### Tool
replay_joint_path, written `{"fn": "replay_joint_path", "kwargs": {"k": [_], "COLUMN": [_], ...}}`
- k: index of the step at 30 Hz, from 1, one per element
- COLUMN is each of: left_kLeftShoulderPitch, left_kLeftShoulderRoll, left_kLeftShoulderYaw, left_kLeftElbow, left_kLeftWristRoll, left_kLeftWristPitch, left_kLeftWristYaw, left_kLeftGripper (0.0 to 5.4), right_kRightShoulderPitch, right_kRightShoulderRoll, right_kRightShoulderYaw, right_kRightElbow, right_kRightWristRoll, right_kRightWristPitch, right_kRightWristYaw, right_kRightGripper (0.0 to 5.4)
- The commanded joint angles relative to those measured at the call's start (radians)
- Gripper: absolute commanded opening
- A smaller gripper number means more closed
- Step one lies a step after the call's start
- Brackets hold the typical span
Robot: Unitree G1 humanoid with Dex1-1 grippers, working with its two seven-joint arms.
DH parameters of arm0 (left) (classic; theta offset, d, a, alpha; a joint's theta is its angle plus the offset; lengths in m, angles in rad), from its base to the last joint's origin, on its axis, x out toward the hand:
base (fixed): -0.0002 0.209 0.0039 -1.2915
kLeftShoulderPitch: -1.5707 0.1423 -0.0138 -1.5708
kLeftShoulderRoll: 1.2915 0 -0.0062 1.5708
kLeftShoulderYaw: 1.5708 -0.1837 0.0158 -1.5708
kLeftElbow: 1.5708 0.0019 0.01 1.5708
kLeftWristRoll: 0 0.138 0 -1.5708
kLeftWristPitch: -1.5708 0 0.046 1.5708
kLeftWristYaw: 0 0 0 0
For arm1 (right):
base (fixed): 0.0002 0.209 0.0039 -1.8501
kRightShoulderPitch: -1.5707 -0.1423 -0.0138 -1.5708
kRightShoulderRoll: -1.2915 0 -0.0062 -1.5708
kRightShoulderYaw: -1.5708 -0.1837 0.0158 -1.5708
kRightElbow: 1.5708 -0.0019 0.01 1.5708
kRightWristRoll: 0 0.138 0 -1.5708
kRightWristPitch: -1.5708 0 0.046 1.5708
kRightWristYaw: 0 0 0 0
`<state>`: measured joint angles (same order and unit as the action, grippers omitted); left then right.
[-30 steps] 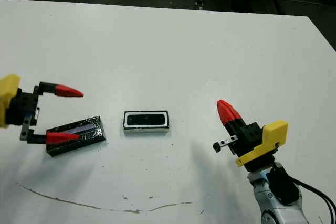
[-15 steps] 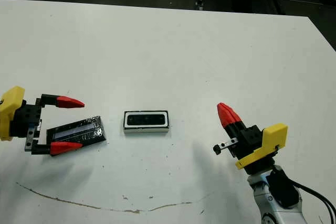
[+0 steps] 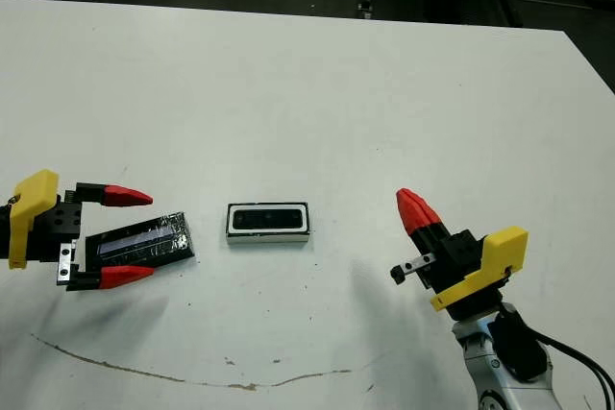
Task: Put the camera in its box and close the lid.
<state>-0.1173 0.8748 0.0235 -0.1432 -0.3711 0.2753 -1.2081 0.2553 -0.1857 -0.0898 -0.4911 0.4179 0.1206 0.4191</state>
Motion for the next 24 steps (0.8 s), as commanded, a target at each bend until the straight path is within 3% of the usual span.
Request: {"fn": "replay_joint_path", "kwargs": {"k": [1,24], "left_kLeftShoulderPitch": [0.021,-0.004], "left_kLeftShoulderRoll": [0.027,0.071], "left_kLeftShoulderYaw": [0.008,-0.018], "left_kLeftElbow": [-0.027,-0.046], "left_kLeftWristRoll": [0.015,0.035], "left_kLeftWristPitch": [0.024,0.159], "left_kLeftWristYaw": [0.018,0.008], "left_kLeftGripper": [5.40,5.40], "right_kRightShoulderPitch": [0.014,0.017], "right_kRightShoulderRoll": [-0.012,-0.016], "right_kRightShoulderYaw": [-0.002,0.000], "right_kRightElbow": [0.001,0.000], "right_kRightWristRoll": [-0.003,-0.005], "right_kRightWristPitch": [-0.002,-0.001], "right_kRightWristYaw": [-0.002,-0.004], "right_kRightGripper": [0.01,0.01]}}
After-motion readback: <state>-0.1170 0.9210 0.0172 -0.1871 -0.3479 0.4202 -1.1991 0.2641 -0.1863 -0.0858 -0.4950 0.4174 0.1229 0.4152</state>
